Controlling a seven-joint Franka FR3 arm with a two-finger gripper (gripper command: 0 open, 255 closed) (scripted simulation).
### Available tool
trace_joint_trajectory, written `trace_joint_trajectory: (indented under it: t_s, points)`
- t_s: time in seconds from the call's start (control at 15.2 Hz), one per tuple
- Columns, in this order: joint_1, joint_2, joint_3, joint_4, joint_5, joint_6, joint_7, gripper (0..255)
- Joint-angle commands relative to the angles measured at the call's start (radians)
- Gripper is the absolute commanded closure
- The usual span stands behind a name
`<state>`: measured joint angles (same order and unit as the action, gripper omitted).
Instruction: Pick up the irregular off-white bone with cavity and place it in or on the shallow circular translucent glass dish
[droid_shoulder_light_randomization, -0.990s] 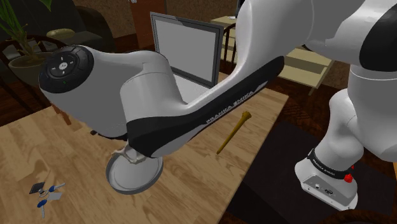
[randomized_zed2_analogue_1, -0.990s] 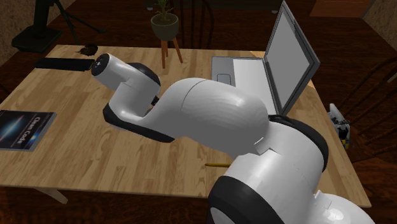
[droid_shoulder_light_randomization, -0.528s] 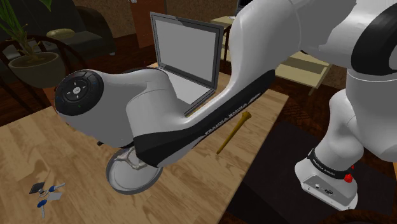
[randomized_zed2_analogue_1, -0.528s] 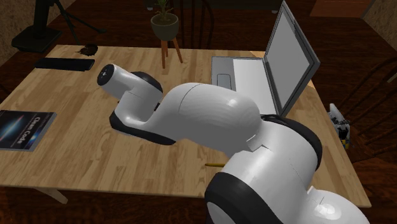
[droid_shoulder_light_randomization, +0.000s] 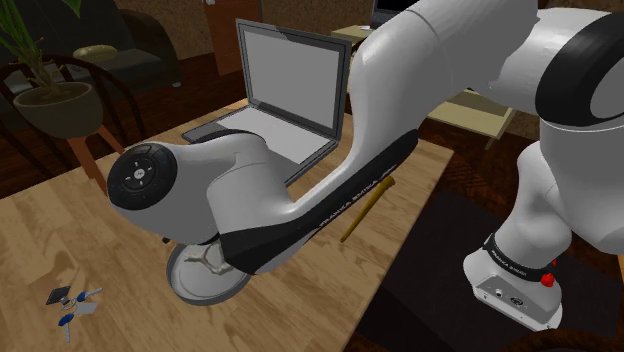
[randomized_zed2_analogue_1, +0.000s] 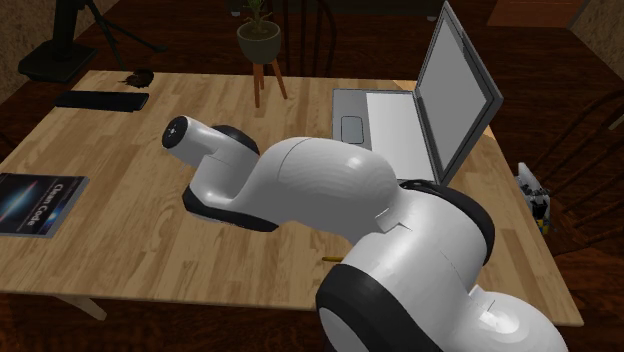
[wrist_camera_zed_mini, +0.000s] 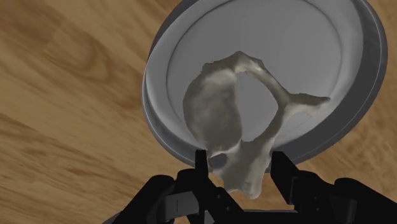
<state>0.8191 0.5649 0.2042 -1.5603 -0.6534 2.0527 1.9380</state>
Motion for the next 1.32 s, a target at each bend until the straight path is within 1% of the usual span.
trace_joint_trajectory:
  t_s: [0.0,0.33,0.4,0.73,0.99,1.25]
  points:
    - [0.001,0.005,0.001,-0.003,0.000,0.005,0.002,255]
    - [0.001,0.005,0.001,-0.003,0.000,0.005,0.002,255]
    - [0.001,0.004,0.001,-0.003,0.000,0.004,0.002,0]
    - [0.001,0.005,0.001,-0.003,0.000,0.005,0.002,0]
    - [0.024,-0.046,0.022,0.032,0.028,-0.085,-0.015,0]
    - [0.024,-0.046,0.022,0.032,0.028,-0.085,-0.015,0]
